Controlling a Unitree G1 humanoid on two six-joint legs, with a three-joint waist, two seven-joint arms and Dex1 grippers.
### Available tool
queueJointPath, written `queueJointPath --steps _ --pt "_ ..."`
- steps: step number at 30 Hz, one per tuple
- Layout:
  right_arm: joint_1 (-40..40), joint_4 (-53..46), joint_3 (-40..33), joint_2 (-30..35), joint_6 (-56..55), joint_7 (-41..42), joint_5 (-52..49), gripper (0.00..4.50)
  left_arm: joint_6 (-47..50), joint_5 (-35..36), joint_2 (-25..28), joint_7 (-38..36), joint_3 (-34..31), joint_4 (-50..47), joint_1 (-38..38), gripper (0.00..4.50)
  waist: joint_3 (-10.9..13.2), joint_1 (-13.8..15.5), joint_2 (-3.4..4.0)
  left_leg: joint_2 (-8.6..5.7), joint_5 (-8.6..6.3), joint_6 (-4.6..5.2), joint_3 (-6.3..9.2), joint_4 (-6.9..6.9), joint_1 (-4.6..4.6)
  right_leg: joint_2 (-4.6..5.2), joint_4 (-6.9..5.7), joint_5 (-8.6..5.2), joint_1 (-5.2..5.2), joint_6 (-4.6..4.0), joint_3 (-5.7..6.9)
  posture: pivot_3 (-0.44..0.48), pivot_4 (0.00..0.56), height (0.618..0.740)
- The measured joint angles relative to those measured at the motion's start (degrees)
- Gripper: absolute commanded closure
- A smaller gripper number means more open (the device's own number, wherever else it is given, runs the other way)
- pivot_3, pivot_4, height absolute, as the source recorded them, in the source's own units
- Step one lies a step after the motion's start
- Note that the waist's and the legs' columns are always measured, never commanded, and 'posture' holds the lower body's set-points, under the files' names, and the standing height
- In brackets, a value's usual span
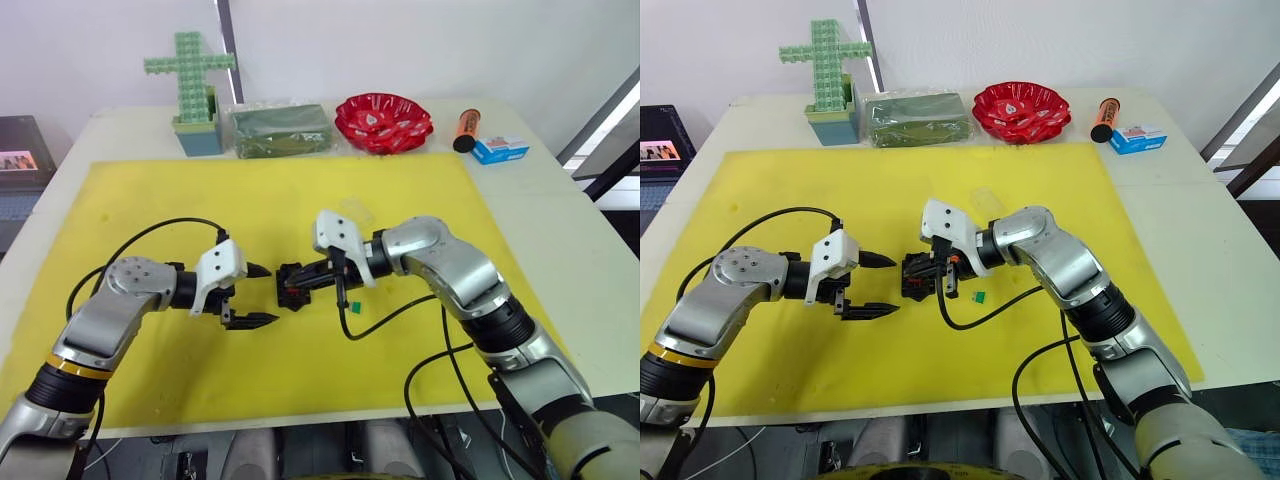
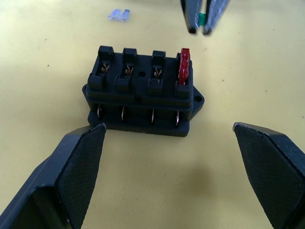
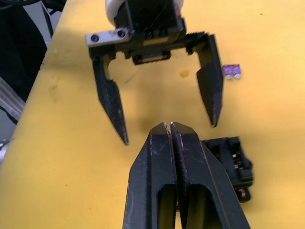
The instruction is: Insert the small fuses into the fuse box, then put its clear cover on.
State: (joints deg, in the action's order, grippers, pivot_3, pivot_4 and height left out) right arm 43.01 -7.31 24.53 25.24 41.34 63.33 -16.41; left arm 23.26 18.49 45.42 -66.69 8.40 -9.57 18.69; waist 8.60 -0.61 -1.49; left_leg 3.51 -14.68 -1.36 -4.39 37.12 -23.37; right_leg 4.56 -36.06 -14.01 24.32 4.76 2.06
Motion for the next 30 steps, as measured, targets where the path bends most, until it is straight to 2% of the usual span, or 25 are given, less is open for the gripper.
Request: queueJointPath --steps 15,30 --pt "-1.30 3.64 1.54 -0.67 -3.84 -0.65 2.12 4.44 0.00 -0.05 0.01 0.00 -0.02 -0.02 0.06 0.00 0.00 0.00 0.00 0.00 0.00 0.00 0.00 0.00 0.00 0.00 0.00 0.00 0.00 0.00 0.00 0.000 0.150 0.740" --pt "-2.88 5.86 3.40 -0.12 -14.09 0.14 6.71 4.44 0.04 -0.04 0.01 0.02 -0.05 -0.14 0.05 0.00 -0.01 0.03 -0.01 0.00 0.00 0.00 0.00 0.00 0.03 0.00 -0.01 0.00 -0.04 0.00 0.00 0.000 0.150 0.740"
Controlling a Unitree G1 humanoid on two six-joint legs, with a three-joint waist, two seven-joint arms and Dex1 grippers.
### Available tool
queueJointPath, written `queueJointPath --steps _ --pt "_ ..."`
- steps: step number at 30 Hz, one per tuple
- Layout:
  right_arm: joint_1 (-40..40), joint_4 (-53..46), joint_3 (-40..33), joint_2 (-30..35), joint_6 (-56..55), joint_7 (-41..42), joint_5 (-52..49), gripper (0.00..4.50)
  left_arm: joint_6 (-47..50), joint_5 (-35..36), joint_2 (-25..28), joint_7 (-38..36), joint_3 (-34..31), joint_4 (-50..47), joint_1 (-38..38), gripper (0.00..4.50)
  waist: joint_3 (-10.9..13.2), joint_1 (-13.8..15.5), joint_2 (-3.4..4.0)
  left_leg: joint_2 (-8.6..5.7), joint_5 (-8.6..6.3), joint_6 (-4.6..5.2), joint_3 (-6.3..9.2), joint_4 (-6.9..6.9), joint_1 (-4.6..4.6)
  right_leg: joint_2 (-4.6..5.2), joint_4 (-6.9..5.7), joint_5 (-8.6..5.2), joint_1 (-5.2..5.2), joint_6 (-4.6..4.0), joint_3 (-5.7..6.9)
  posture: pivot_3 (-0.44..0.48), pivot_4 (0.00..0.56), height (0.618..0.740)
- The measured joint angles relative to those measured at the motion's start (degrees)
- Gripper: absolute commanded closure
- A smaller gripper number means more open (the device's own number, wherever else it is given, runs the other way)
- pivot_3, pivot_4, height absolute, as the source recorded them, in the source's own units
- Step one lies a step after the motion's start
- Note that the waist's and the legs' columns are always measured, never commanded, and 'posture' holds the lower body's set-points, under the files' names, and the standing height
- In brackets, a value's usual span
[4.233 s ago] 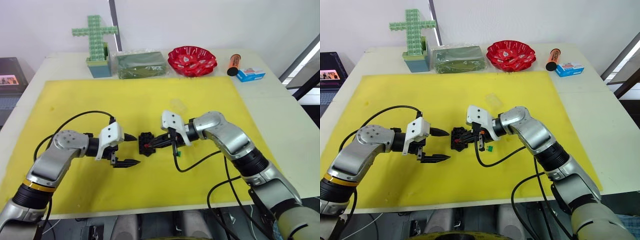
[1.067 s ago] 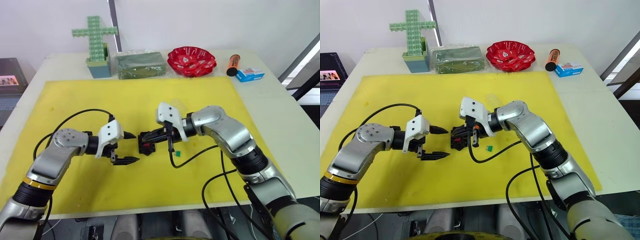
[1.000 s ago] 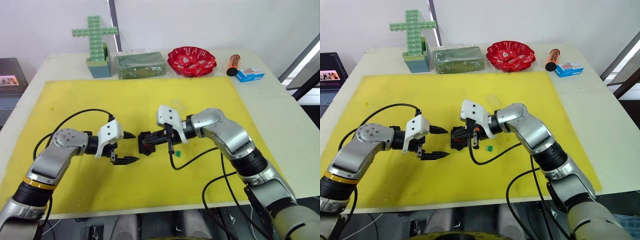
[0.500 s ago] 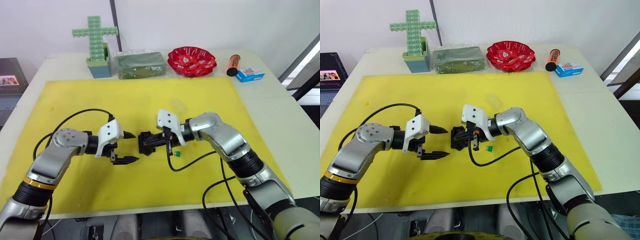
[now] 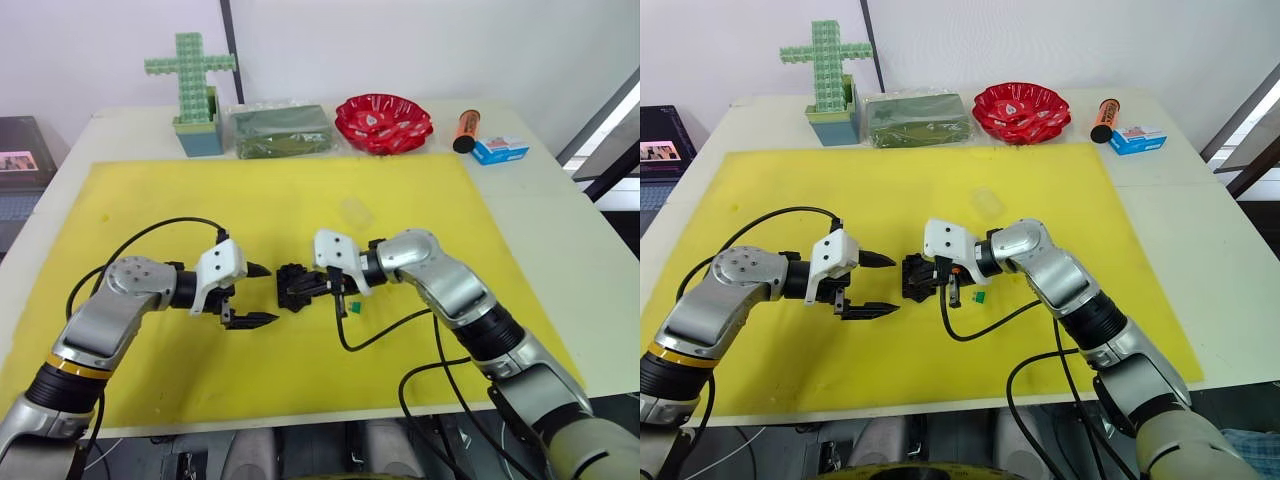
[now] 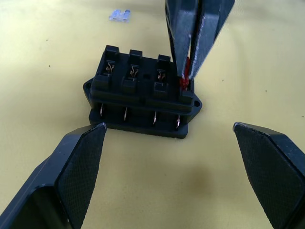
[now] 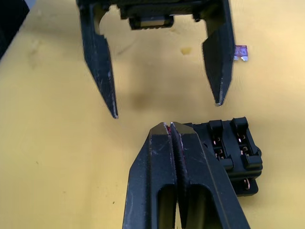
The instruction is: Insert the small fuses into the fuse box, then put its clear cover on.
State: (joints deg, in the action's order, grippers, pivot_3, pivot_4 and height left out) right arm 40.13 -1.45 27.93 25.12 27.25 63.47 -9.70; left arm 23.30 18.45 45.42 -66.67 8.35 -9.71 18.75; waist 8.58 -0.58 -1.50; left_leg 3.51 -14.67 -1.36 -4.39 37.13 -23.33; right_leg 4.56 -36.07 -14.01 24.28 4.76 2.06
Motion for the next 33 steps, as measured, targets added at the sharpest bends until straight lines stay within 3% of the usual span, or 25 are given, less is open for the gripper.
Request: queueJointPath --steps 21,33 --pt "-1.84 0.78 1.79 0.50 -7.35 -0.27 3.65 4.44 0.05 0.00 0.00 -0.21 -0.02 -0.01 0.07 0.00 -0.09 0.07 -0.01 0.00 0.00 0.00 0.01 0.01 0.11 0.00 0.00 -0.01 -0.14 -0.01 0.00 0.000 0.150 0.740" --pt "-1.85 1.79 1.13 -0.02 -7.03 -0.16 3.52 4.44 0.51 0.57 0.01 0.17 -0.55 -0.03 0.07 0.00 -0.12 0.18 0.00 0.01 -0.01 -0.01 0.01 -0.08 0.83 0.04 0.10 -0.12 -0.86 -0.19 0.00 0.000 0.150 0.740"
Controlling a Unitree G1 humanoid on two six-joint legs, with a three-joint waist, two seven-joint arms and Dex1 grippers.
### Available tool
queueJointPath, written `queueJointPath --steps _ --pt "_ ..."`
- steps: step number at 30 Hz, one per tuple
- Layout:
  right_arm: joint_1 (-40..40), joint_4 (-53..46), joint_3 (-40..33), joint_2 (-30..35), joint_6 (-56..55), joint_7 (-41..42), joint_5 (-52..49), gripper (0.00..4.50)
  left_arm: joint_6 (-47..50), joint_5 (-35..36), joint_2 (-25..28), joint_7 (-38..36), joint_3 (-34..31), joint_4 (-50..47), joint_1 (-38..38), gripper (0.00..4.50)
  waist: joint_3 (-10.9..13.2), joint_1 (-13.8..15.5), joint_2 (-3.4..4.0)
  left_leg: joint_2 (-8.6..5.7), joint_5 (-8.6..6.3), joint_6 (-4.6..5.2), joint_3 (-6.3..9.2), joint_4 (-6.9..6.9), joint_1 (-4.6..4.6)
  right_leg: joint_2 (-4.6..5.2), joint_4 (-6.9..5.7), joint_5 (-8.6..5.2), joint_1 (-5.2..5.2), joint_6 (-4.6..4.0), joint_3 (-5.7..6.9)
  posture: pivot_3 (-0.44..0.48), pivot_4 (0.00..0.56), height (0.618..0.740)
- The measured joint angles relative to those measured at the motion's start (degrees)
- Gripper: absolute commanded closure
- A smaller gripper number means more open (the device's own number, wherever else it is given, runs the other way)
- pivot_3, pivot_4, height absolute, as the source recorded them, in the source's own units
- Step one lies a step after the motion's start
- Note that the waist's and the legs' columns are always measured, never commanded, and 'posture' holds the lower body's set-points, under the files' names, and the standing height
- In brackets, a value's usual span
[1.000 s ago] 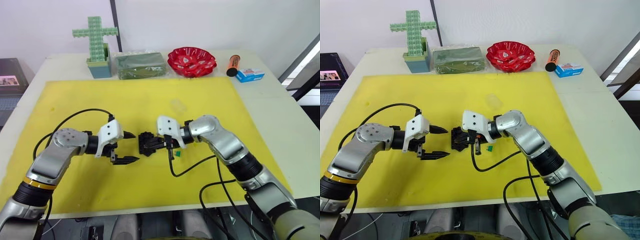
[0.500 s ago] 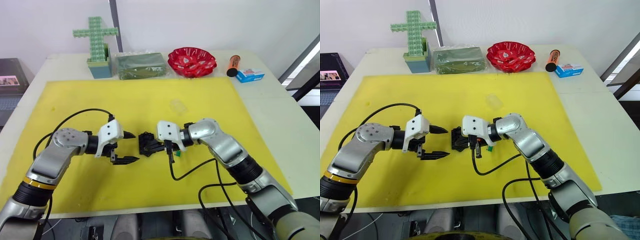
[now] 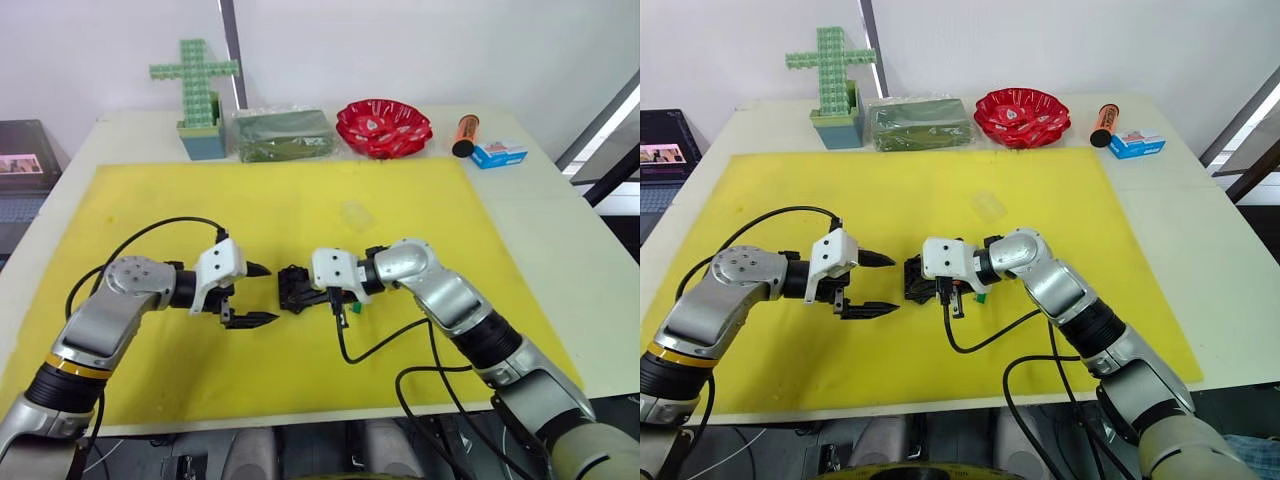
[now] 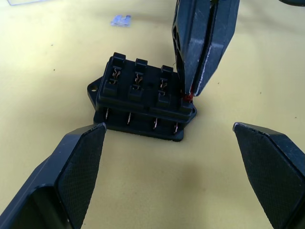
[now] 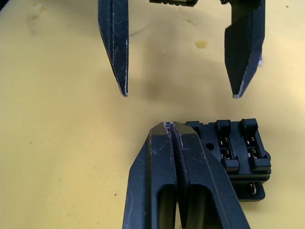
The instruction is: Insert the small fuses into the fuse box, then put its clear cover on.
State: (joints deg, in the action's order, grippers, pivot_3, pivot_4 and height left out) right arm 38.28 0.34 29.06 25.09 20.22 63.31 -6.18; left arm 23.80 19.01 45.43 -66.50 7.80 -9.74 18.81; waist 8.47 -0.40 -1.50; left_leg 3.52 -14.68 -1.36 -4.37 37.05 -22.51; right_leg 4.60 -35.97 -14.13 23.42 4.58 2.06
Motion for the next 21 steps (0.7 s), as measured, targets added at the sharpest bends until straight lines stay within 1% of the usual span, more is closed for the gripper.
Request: queueJointPath --steps 3,7,10,14,17,18,21 --pt "-0.14 0.18 -2.84 -1.68 3.51 -0.31 -2.88 4.44 0.50 0.50 0.22 -0.25 -0.72 -0.02 0.06 0.00 0.03 -0.15 0.02 0.00 0.00 0.00 -0.01 -0.01 -0.04 0.00 -0.01 0.01 0.05 0.01 0.00 0.000 0.150 0.740" --pt "-0.11 -0.43 -5.67 -1.46 7.31 -0.30 -5.15 4.44 0.50 0.84 1.06 -0.99 -1.61 0.01 0.09 0.00 0.07 -0.19 0.02 0.00 0.00 0.00 -0.01 -0.03 -0.15 0.00 -0.01 0.01 0.15 0.01 0.00 0.000 0.150 0.740" --pt "0.25 -2.87 -7.82 -0.86 10.81 0.20 -7.44 4.44 0.71 1.34 1.95 -0.94 -2.99 -0.04 0.11 0.00 0.10 -0.23 0.06 0.01 0.00 0.00 -0.01 -0.04 -0.16 0.00 -0.01 0.01 0.18 0.02 0.00 0.000 0.150 0.740" --pt "1.06 -7.18 -10.86 2.14 15.74 1.19 -11.03 4.44 2.49 3.19 3.16 -0.94 -5.33 -1.11 -0.07 0.00 0.13 -0.19 0.03 0.01 0.00 0.00 -0.01 -0.03 -0.21 0.00 0.02 0.01 0.21 0.01 0.00 0.000 0.150 0.740" --pt "1.05 -10.07 -13.98 5.73 18.75 1.89 -13.77 4.44 6.05 7.42 4.72 -0.92 -10.26 -3.30 -0.41 0.00 0.14 -0.21 0.04 0.01 0.00 0.00 0.00 -0.03 -0.29 0.01 0.02 0.01 0.29 0.01 0.00 0.000 0.150 0.740" --pt "1.04 -10.82 -14.97 7.37 19.40 2.29 -14.58 4.44 7.01 8.71 5.97 -1.12 -12.13 -4.00 -1.16 0.00 0.14 -0.27 0.03 0.02 0.00 0.00 0.00 -0.04 -0.34 0.01 0.03 0.01 0.33 0.01 0.00 0.000 0.150 0.740" --pt "-0.41 -11.77 -19.13 14.33 20.36 3.98 -16.04 3.79 7.10 9.60 11.46 -2.72 -18.17 -3.54 -6.11 0.00 0.15 -0.31 0.04 0.02 -0.01 0.00 -0.03 -0.09 -0.45 0.01 0.05 0.00 0.51 0.00 0.00 0.000 0.150 0.740"
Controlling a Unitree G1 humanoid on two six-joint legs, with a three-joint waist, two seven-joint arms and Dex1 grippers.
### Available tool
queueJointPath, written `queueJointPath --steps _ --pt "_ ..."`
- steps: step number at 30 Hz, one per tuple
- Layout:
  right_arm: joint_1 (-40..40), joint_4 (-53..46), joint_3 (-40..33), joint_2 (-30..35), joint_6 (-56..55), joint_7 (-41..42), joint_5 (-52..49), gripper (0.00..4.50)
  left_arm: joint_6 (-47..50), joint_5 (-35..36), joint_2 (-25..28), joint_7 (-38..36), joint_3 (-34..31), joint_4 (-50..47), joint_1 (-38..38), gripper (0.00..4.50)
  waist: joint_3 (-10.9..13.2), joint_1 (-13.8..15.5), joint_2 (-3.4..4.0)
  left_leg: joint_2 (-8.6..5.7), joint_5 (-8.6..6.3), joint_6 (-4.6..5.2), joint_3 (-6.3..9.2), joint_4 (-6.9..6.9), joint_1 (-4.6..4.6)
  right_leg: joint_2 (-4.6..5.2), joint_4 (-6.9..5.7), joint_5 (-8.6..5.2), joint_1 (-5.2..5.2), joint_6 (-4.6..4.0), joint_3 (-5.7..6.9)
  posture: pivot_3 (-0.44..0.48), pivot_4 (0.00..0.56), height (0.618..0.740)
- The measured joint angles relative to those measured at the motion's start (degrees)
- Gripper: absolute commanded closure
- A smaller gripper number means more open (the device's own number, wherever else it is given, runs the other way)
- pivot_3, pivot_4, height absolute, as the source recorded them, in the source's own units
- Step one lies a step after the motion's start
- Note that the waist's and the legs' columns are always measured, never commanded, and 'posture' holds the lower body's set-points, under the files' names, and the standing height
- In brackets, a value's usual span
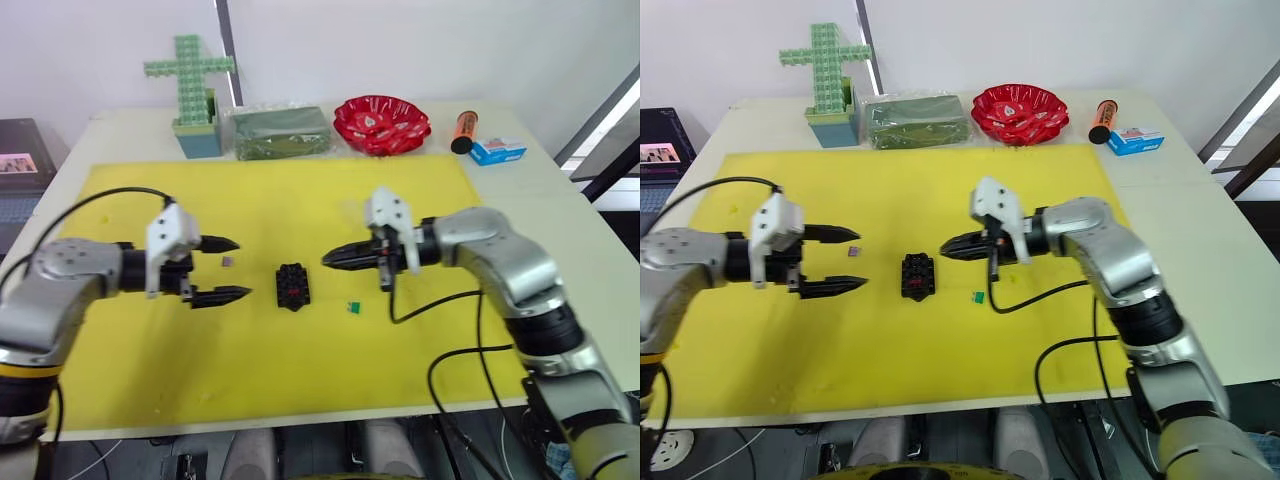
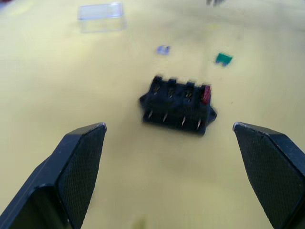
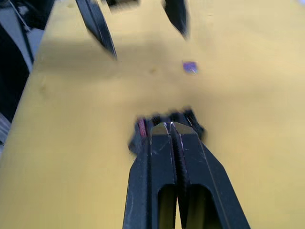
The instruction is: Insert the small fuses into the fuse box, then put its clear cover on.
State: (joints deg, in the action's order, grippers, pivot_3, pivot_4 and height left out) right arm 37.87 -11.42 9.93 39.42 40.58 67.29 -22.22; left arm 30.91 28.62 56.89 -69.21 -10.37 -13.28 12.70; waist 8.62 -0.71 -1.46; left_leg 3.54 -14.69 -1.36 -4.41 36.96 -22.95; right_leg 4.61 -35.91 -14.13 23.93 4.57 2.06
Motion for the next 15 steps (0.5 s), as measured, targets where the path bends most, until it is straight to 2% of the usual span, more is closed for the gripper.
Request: queueJointPath --steps 3,10,11,15 --pt "-3.06 1.48 -2.30 5.43 -1.72 1.52 0.17 2.76 -3.12 -2.82 4.50 -0.89 -3.30 5.12 -3.15 0.00 -0.01 0.03 -0.01 0.01 0.00 0.00 -0.03 0.01 -0.12 0.00 -0.02 -0.01 0.17 -0.02 0.01 0.000 0.150 0.740" --pt "-5.64 10.36 -4.69 14.05 -8.07 5.50 2.00 0.27 -8.62 -5.36 8.91 -3.49 -9.39 16.73 -5.74 0.00 0.03 0.08 0.05 0.01 0.00 0.00 -0.17 0.05 -0.41 0.07 0.04 -0.01 0.49 -0.03 -0.02 0.000 0.150 0.740" --pt "-5.42 11.66 -5.30 15.25 -8.93 6.08 2.22 0.02 -9.34 -5.66 9.13 -3.71 -9.58 18.49 -5.75 0.00 0.03 0.08 0.05 0.01 0.00 0.00 -0.17 0.04 -0.41 0.06 0.04 -0.01 0.50 -0.03 -0.02 0.000 0.150 0.740" --pt "-5.19 16.02 -6.25 18.36 -12.11 8.14 3.62 0.02 -11.51 -6.47 9.33 -4.05 -9.72 23.55 -5.04 0.00 0.02 0.00 0.04 0.04 0.00 0.00 -0.18 0.04 -0.41 0.06 0.03 -0.01 0.52 -0.04 -0.02 0.000 0.150 0.740"
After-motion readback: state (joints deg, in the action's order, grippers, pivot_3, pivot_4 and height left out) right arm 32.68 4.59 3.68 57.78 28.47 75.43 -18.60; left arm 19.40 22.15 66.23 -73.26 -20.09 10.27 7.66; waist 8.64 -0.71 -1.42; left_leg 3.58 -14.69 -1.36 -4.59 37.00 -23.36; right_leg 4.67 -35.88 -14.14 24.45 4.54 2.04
